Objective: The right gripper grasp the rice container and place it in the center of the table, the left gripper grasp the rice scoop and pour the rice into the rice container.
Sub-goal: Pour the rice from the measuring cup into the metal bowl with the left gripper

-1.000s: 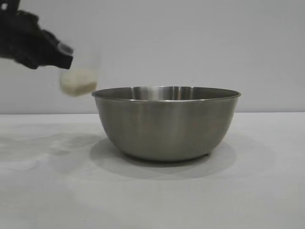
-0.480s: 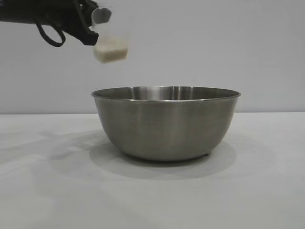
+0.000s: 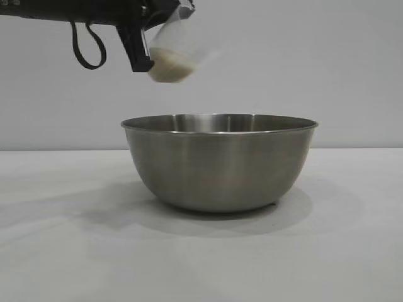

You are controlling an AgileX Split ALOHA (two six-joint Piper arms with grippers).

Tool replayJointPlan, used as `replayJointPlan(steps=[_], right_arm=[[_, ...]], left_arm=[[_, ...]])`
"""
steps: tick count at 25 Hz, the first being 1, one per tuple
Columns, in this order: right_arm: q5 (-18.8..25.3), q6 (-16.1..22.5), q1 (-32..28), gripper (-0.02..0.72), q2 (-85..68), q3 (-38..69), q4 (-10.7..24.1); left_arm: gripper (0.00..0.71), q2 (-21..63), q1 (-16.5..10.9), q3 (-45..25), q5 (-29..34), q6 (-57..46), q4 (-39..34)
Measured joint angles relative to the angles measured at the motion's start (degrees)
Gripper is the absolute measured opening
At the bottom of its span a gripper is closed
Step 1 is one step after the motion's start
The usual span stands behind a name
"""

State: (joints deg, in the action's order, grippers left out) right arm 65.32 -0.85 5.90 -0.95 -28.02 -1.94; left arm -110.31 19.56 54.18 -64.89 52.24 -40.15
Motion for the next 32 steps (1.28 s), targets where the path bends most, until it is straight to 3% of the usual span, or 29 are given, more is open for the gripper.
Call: replayJointPlan(steps=[18,32], right_arm=[[0.00,0.00,0.00,0.573,0.00,0.00,0.00],[0.00,0.00,0.00,0.573,0.00,0.00,0.00]], left_arm=[[0.000,0.00,4.29,0.00,4.02,29.85,-0.35],[0.000,0.00,4.52,0.00,4.49,45.52,-0.35]])
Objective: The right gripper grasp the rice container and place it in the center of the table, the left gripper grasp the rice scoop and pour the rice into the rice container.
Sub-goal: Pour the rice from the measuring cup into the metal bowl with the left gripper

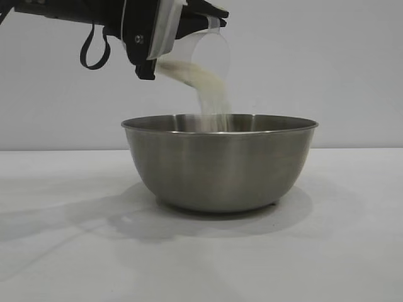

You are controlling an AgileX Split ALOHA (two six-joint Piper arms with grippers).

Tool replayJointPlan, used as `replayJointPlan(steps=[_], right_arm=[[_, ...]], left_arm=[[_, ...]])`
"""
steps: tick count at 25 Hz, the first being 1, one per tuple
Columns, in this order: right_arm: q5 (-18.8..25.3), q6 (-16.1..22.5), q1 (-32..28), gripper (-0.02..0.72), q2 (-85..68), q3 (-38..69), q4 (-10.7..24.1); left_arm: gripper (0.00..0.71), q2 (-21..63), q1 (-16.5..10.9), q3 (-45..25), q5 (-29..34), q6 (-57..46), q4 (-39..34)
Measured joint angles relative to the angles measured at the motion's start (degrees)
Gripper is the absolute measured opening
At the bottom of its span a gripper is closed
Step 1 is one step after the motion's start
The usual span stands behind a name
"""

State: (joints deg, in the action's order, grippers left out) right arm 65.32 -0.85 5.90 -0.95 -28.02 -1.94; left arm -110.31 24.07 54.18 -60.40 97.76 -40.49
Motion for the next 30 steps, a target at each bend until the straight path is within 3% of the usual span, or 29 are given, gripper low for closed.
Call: replayJointPlan(steps=[21,30], right_arm=[[0.00,0.00,0.00,0.573,0.00,0.00,0.00],[0.00,0.00,0.00,0.573,0.00,0.00,0.00]], left_arm=[[0.000,0.00,0.00,0.02,-1.50,22.32,-3.17],[0.000,0.00,0.00,0.13,-1.71,23.14,-5.97]])
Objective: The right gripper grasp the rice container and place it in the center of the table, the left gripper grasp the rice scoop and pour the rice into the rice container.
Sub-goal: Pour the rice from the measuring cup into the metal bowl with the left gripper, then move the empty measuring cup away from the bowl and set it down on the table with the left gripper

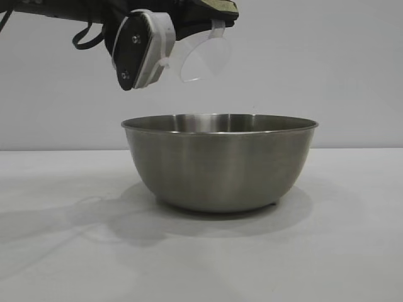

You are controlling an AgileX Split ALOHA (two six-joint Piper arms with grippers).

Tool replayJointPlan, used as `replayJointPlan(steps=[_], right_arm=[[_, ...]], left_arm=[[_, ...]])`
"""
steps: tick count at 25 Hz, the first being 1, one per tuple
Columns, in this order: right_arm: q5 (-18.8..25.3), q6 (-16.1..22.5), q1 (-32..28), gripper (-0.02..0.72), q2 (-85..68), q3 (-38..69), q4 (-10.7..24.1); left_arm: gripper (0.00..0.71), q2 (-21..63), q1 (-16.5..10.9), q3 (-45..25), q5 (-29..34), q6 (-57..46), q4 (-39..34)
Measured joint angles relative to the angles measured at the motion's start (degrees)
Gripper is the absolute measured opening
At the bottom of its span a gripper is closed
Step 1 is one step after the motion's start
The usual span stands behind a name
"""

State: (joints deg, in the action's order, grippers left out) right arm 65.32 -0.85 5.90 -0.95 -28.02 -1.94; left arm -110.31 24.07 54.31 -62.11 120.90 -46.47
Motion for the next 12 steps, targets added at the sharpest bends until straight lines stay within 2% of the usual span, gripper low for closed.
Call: replayJointPlan(steps=[7,12], right_arm=[[0.00,0.00,0.00,0.573,0.00,0.00,0.00],[0.00,0.00,0.00,0.573,0.00,0.00,0.00]], left_arm=[[0.000,0.00,0.00,0.00,0.00,-1.11,0.63],[0.000,0.00,0.00,0.00,-0.39,-16.53,8.68]])
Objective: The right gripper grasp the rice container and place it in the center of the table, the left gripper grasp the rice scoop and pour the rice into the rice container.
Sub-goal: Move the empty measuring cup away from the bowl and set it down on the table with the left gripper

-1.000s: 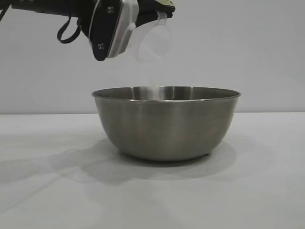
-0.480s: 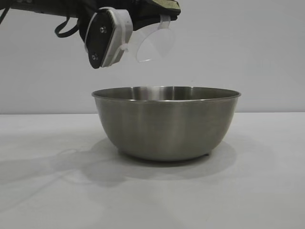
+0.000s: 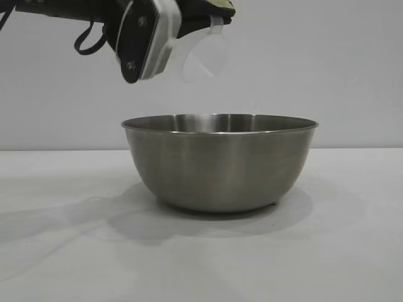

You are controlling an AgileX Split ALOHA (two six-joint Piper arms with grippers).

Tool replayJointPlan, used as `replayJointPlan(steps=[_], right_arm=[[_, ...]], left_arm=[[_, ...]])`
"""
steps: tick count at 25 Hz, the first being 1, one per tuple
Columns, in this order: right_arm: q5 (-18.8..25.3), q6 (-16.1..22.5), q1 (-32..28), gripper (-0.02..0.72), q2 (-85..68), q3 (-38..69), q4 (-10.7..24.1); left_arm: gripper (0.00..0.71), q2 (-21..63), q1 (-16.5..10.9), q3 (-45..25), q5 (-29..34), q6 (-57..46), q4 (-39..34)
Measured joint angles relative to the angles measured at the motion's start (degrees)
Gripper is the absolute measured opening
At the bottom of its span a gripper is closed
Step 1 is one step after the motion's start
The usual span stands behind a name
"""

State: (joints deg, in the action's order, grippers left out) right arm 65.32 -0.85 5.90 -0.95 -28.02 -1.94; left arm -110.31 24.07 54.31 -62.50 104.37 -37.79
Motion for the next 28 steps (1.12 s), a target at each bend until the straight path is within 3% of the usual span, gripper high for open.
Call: replayJointPlan(steps=[10,17,28], right_arm=[[0.00,0.00,0.00,0.573,0.00,0.00,0.00],[0.00,0.00,0.00,0.573,0.00,0.00,0.00],[0.00,0.00,0.00,0.573,0.00,0.00,0.00]], left_arm=[[0.000,0.00,0.00,-0.26,-1.88,-42.91,21.65],[0.000,0.00,0.00,-4.81,-2.57,-67.98,36.23],[0.000,0.00,0.00,-16.12,-2.57,-85.64,52.31]])
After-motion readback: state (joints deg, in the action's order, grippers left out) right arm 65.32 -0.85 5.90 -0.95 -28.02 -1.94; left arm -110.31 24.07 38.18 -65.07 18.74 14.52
